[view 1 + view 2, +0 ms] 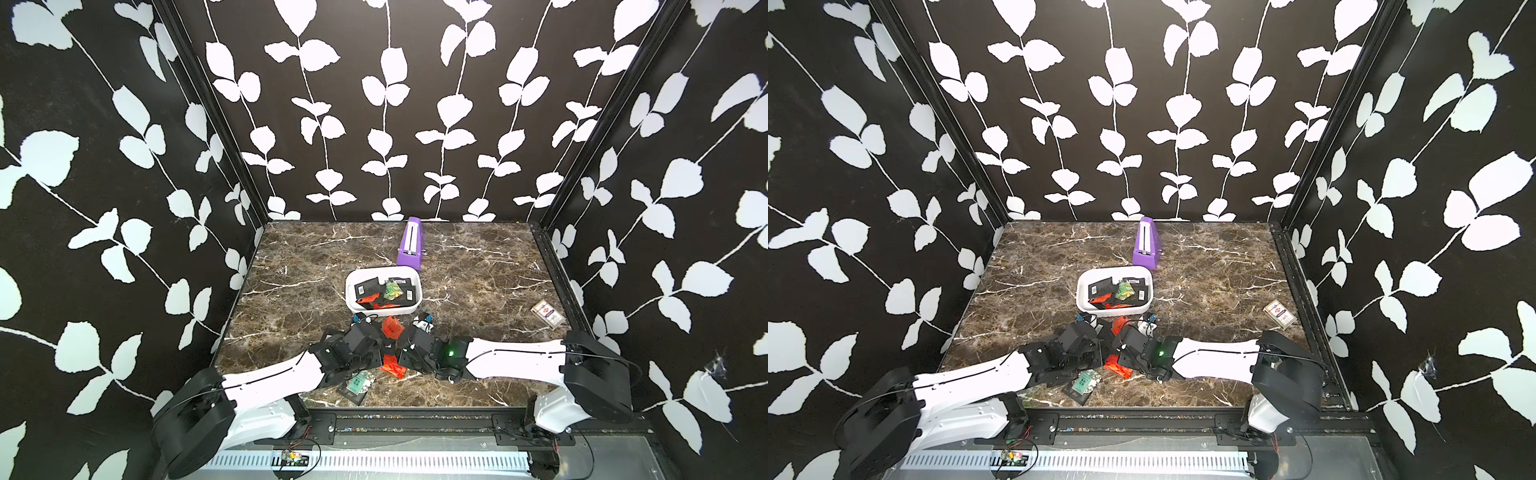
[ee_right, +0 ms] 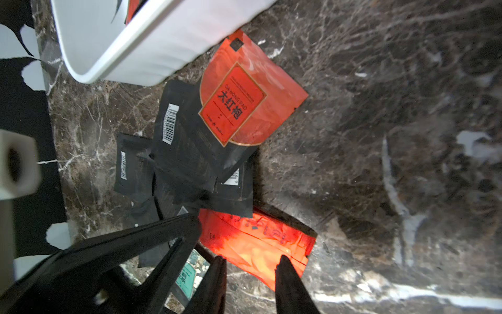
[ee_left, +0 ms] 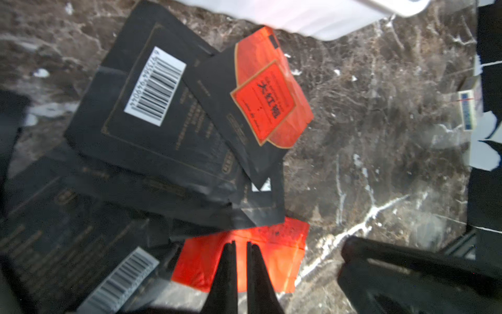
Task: Put the tea bags into the storage box
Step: Pick up the tea bag from the center of the board.
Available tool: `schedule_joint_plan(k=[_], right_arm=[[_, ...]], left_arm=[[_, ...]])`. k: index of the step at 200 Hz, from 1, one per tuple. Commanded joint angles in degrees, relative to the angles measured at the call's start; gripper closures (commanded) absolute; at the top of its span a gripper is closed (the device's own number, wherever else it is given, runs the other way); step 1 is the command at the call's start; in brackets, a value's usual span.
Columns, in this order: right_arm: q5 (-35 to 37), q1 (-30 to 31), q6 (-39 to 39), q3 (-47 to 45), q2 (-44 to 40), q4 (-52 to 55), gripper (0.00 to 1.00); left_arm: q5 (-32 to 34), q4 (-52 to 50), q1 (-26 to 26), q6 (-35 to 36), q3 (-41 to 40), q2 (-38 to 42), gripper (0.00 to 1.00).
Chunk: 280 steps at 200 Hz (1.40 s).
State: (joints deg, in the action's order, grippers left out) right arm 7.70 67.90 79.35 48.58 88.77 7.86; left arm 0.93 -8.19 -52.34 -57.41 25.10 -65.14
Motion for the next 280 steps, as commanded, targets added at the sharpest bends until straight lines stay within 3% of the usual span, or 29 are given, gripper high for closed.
schedule_joint_plan(k=[1, 67, 196, 238, 280], right_arm=[[-0.11, 0.50, 0.69, -1.73, 0.66, -1.45, 0.65], [-0.43, 0.83, 1.04, -2.26, 1.32, 0.41, 0.59], [0.21, 1.47, 1.91, -4.28, 1.75, 2.46, 0.52], [-1.58, 1.71, 1.39, -3.42, 5.11, -0.69, 0.55], [-2.08, 1.88, 1.81, -3.07, 6.68, -3.11, 0.65]], left_arm=[[-0.05, 2.38, 0.38, 0.53, -0.50, -1.35, 0.95], [-0.11, 2.05, 0.37, -0.93, -2.98, -2.55, 1.00], [-0.76, 0.01, 0.38, -1.08, -5.23, -0.16, 1.00], [-0.84, 0.21, 0.39, -1.39, -5.67, -0.32, 1.00], [-0.97, 0.29, 0.38, -1.57, -5.94, -0.07, 1.00]])
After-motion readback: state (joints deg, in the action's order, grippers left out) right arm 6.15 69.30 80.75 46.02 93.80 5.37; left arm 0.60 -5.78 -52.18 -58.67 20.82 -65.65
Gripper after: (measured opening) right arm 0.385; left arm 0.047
